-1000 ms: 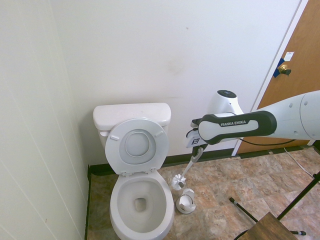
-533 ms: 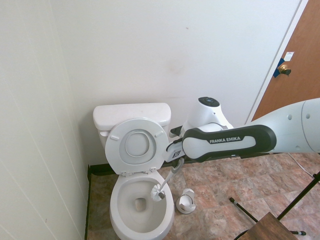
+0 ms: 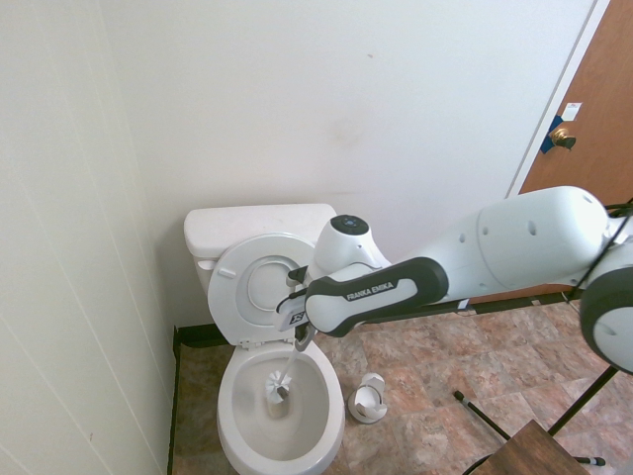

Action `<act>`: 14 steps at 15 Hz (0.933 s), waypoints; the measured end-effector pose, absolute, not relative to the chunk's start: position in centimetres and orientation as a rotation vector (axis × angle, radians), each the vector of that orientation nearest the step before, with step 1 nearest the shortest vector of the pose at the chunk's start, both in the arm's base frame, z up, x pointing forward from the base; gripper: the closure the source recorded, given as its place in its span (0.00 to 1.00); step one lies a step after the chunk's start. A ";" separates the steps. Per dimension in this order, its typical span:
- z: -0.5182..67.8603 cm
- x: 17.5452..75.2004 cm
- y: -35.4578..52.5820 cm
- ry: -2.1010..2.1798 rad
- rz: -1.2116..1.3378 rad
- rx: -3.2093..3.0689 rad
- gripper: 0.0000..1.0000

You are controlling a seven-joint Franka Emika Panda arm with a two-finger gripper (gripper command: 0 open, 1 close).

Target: Clean the toilet

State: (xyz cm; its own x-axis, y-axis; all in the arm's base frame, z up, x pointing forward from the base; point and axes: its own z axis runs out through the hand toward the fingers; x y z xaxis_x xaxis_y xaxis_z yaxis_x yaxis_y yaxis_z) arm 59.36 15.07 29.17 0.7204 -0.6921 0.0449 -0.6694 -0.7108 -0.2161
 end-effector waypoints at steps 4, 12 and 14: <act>23.2 63.9 17.0 1.216 -0.233 -2.733 1.00; 16.7 66.8 20.6 1.257 -0.259 -2.764 1.00; 16.3 66.0 21.1 1.240 -0.234 -2.779 1.00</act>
State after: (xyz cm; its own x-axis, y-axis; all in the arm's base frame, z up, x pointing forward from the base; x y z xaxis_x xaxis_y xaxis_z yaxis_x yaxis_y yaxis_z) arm 66.01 21.14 16.28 0.6587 -0.7453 0.1030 -0.7316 -0.6664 -0.1435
